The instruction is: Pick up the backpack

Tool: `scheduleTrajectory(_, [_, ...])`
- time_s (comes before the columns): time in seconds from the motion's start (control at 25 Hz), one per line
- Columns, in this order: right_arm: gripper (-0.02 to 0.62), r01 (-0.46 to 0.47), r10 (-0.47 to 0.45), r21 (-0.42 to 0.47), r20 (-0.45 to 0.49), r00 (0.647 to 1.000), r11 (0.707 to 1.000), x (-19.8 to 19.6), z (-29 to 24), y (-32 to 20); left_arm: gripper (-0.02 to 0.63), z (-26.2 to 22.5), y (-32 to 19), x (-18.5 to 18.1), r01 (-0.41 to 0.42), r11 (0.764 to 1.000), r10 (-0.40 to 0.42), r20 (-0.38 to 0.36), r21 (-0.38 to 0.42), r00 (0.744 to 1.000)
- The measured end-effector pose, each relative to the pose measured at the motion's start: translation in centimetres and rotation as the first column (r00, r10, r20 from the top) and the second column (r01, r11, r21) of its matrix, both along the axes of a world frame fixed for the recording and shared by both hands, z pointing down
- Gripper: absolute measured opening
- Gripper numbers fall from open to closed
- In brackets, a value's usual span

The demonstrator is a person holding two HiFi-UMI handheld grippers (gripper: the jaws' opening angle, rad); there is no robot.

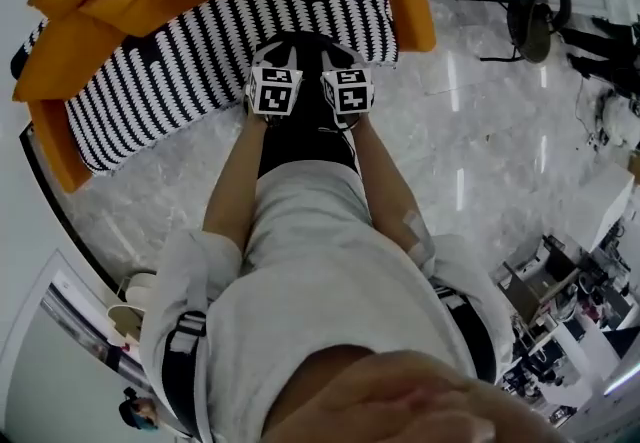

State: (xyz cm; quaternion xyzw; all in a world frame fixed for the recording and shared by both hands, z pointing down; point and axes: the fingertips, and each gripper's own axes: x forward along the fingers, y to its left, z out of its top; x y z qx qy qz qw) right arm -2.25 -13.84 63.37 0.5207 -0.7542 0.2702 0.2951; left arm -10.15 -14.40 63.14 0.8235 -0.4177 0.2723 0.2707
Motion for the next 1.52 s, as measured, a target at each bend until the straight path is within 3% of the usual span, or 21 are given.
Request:
scheduleTrajectory(0.36, [0.063,0.064,-0.07,0.099,0.05,0.996,0.993,0.3,-5.3,0.2,0.046,-5.1,0.9,0.2,0.078,0.992,-0.081,0.026,0.098,0.996])
scheduleTrajectory(0.64, [0.063,0.131,-0.144,0.2,0.054,0.988,0.971,1.1,-10.6,-2.3,0.041,-9.9,-0.4,1.2,0.179,0.966,-0.188,0.035,0.185,0.982])
scheduleTrajectory(0.88, [0.063,0.155,-0.197,0.314,0.108,0.974,0.937,1.6,-16.4,-4.0,0.041,-16.4,-1.9,1.7,0.25,0.919,-0.264,0.004,0.305,0.965])
scheduleTrajectory(1.2, [0.061,0.197,-0.242,0.461,0.041,0.969,0.865,4.2,-22.8,-2.8,0.04,-22.6,-0.6,4.4,0.289,0.865,-0.312,-0.012,0.411,0.95])
scheduleTrajectory(1.52, [0.061,0.144,-0.227,0.554,0.084,0.97,0.82,6.8,-28.4,0.4,0.041,-28.3,2.5,6.9,0.296,0.788,-0.33,-0.035,0.54,0.943])
